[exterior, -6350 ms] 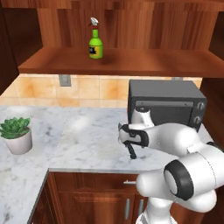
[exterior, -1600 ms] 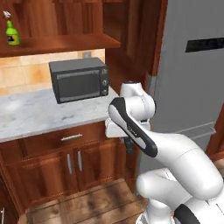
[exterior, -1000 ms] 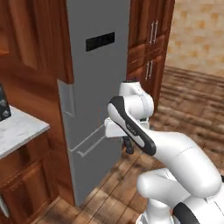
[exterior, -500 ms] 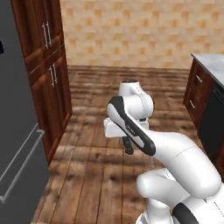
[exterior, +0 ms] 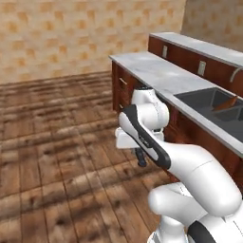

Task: Move the cutting board and knife to the sink. Then move spray from the cabinet to the counter.

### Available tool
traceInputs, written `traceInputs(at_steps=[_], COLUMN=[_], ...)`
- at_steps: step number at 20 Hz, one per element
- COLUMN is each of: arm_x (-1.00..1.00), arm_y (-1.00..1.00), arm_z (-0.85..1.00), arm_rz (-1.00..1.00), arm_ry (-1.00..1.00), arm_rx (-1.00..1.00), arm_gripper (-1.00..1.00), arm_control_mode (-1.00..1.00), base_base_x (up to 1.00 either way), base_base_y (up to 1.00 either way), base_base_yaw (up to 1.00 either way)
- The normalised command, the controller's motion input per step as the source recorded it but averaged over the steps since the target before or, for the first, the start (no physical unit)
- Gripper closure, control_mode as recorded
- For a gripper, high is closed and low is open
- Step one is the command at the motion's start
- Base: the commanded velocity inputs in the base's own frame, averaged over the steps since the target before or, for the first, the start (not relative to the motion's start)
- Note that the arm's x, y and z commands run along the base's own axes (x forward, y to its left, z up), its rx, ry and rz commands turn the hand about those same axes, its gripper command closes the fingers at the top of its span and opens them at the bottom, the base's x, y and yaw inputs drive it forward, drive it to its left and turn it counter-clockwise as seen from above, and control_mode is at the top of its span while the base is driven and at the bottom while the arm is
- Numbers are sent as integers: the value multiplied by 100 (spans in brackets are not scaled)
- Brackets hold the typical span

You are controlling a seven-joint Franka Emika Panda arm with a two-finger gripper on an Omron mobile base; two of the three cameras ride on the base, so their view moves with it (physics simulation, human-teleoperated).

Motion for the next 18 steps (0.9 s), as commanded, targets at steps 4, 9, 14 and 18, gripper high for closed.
traceInputs(at_steps=[4, 9, 14, 18], arm_x=[0, 0, 0, 0], arm_y=[0, 0, 0, 0], arm_z=[0, 0, 0, 0], arm_rz=[0, 0, 0, 0], arm_ry=[0, 0, 0, 0], arm_rx=[0, 0, 0, 0], arm_gripper=[100, 100, 100, 100], arm_control_mode=[100, 100, 100, 100], base_base_x=[98, 100, 90, 80], base_base_y=[0, 12, 20, 24], base_base_yaw=[-49, -49, -53, -57])
